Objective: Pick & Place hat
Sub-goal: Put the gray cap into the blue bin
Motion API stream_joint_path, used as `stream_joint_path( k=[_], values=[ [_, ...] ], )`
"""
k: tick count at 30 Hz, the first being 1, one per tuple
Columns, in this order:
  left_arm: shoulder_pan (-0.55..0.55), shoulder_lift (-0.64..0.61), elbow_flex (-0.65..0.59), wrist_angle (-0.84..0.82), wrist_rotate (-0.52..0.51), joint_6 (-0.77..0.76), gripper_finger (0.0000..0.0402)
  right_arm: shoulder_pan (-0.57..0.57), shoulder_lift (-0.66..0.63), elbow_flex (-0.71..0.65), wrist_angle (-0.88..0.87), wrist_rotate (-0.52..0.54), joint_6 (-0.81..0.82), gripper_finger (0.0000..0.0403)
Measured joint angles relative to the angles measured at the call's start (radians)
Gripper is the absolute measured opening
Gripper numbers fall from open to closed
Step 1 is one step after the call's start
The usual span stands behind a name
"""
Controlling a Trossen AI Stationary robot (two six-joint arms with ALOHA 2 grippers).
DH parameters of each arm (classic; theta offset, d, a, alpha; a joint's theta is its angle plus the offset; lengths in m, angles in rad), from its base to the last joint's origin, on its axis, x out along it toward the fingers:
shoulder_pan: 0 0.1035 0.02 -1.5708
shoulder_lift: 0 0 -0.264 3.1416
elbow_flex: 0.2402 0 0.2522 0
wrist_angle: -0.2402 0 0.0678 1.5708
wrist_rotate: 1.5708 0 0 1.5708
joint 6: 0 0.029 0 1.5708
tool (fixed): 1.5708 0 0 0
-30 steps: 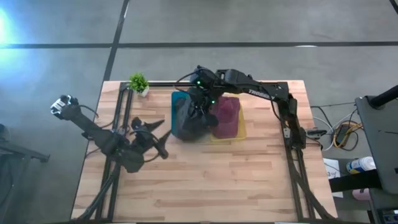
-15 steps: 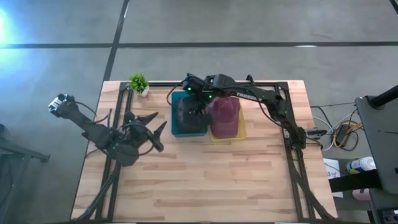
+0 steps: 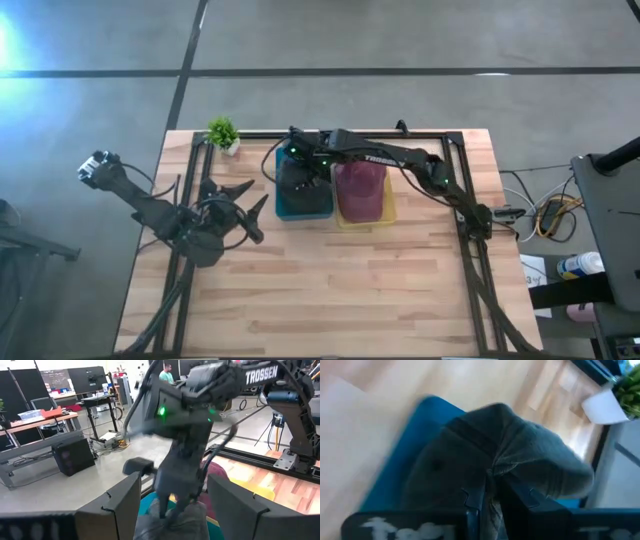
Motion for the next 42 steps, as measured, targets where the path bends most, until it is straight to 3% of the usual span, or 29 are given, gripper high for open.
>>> stream_joint_path(
  k=[4,12,20,22,27,31,35,42],
  values=[
    [0.0,0.0,0.0,-0.001,-0.001,0.001,0.0223,-0.001,0.027,-0.001,0.056,0.126,-0.038,0.0039],
    [0.01,-0.009,0.0,-0.011,-0.043,0.03,0.0223,-0.026,0.028,-0.001,0.118,0.18,-0.011,0.0047],
    [0.072,-0.067,0.0,-0.015,0.007,0.032,0.0223,-0.028,0.024,-0.009,0.112,0.182,0.056,0.0126],
    [0.113,-0.096,0.0,-0.015,0.111,0.032,0.0223,-0.028,0.024,-0.009,0.109,0.191,0.078,0.0155],
    [0.302,-0.152,0.0,-0.06,0.488,0.038,0.0223,-0.027,0.008,-0.01,0.089,0.223,0.111,0.0226],
    [0.487,-0.16,0.0,-0.085,0.637,0.154,0.0223,-0.026,-0.026,-0.009,0.052,0.211,0.15,0.0263],
    [0.678,-0.153,0.0,-0.072,0.822,0.32,0.0223,-0.026,-0.075,-0.009,-0.012,0.21,0.289,0.0273],
    [1.052,-0.06,0.0,0.067,1.562,0.563,0.0223,-0.002,-0.15,-0.037,-0.21,0.209,0.623,0.026]
  ],
)
